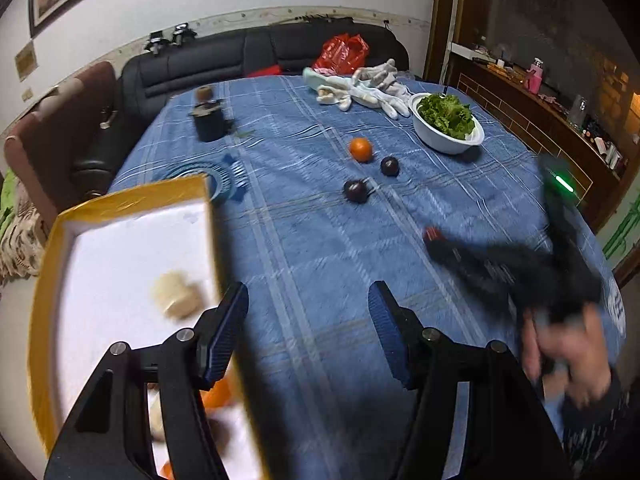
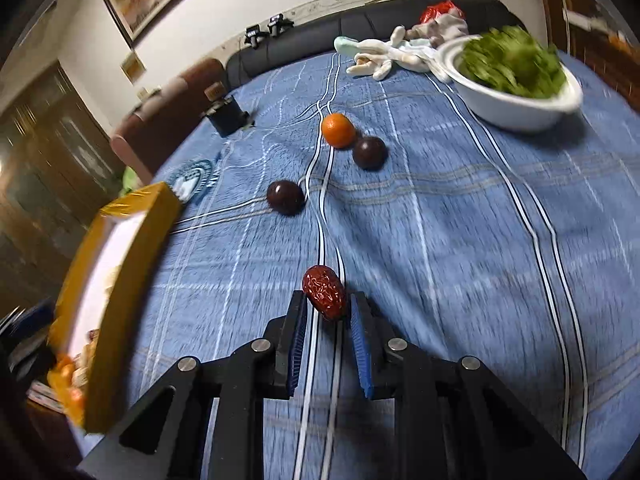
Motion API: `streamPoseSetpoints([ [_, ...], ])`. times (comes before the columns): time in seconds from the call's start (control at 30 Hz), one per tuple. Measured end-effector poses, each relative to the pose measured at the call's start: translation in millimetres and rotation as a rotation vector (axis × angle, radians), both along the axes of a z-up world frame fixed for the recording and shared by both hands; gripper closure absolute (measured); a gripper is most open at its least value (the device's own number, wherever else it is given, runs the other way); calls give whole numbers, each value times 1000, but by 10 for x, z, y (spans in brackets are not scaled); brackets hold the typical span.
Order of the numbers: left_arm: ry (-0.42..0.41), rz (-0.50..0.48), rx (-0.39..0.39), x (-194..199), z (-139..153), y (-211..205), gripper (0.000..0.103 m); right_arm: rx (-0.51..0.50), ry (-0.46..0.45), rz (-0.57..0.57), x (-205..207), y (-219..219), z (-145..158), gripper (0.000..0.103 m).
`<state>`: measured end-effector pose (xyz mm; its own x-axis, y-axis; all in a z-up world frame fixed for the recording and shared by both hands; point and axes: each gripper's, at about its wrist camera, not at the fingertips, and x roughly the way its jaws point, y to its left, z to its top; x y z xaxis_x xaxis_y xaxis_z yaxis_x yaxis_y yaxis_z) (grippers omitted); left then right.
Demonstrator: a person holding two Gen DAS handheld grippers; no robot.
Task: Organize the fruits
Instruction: 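Grasp a dark plum with the left tool while the right tool grasps a red date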
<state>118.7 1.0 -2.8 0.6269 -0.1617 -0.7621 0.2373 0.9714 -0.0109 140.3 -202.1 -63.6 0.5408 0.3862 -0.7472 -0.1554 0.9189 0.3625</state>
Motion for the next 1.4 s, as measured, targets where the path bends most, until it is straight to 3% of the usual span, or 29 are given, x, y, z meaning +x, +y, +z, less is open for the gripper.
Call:
streamPoseSetpoints([
  [0.23,27,-17,36,696,-212,-560,42,196,-18,0,-301,-349,-26,81],
  [0.43,57,-16,86,1105,-440,-793,45,267,-2,1,-287,-467,-138,81],
  [0.7,95,-9,99,1313,-645,-895,46,260,-14,49,-328,-392,-101,81],
  [0.83,114,-7,96,1422,-728,-930,56,250,-6,62,-326,-342,-125,81],
  [0.9,112,-17,64,1442,-727,-935,72,245,0,62,-318,-335,-143,81],
  [1.0,90,-21,66,1407,-726,-949,78,236,-6,65,-319,-321,-144,81],
  [1.2,89,-22,19,1258,-683,-841,79,239,-15,64,-327,-331,-139,81],
  [1.4,18,6,-13,717,-437,-652,79,222,-63,71,-330,-317,-68,81],
])
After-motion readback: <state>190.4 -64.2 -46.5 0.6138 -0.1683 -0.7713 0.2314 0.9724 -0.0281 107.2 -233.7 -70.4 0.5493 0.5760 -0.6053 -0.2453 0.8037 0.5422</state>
